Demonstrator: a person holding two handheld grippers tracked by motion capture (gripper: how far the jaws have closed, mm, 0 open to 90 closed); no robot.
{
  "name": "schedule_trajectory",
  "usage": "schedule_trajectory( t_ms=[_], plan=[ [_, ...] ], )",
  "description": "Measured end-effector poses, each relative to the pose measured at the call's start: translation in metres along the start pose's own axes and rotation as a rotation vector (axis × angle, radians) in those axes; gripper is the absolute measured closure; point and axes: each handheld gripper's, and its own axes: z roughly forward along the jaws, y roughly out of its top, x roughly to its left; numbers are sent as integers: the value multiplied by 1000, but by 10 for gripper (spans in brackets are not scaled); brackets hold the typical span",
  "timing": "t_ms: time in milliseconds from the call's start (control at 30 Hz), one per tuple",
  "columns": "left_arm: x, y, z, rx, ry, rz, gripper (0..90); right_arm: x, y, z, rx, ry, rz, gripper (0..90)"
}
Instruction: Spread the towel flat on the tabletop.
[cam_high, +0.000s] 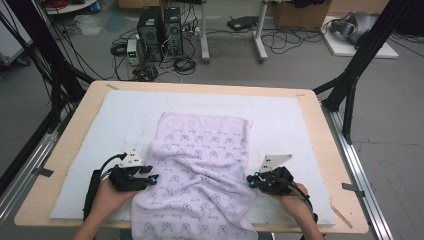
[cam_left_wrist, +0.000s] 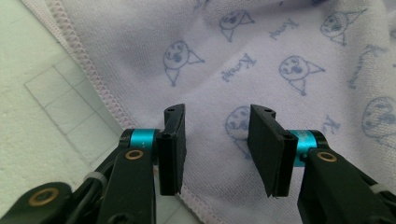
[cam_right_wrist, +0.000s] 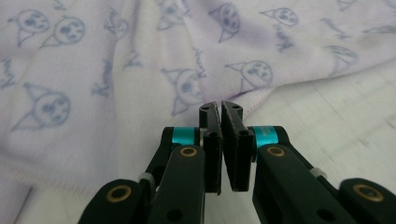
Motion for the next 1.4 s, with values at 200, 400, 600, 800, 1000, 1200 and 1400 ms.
schedule_trajectory(
  t_ms=[200, 400, 600, 800, 1000, 1200, 1400],
  plan=[
    [0, 0, 0, 1, -4, 2, 564, -7, -5, -26, -40, -30, 32, 793],
    [0, 0, 0, 3, -5, -1, 559, -16, 0, -2, -38, -23, 62, 708],
    [-1, -1, -1, -1, -14, 12, 645, -15, 0, 18, 10, 9, 57, 762],
    [-6, -3, -5, 1, -47, 50, 863, -18, -2, 11, 23, 9, 50, 871],
    [-14, -7, -19, -4, -88, 66, 866, -16, -4, -10, -11, -13, 44, 863],
    [-10, -2, -26, -37, -84, 26, 662, -30, -1, -16, -57, -47, 107, 724],
    [-3, 13, -25, -81, -57, 14, 602, -38, 1, 6, -2, -57, 112, 686]
  ],
)
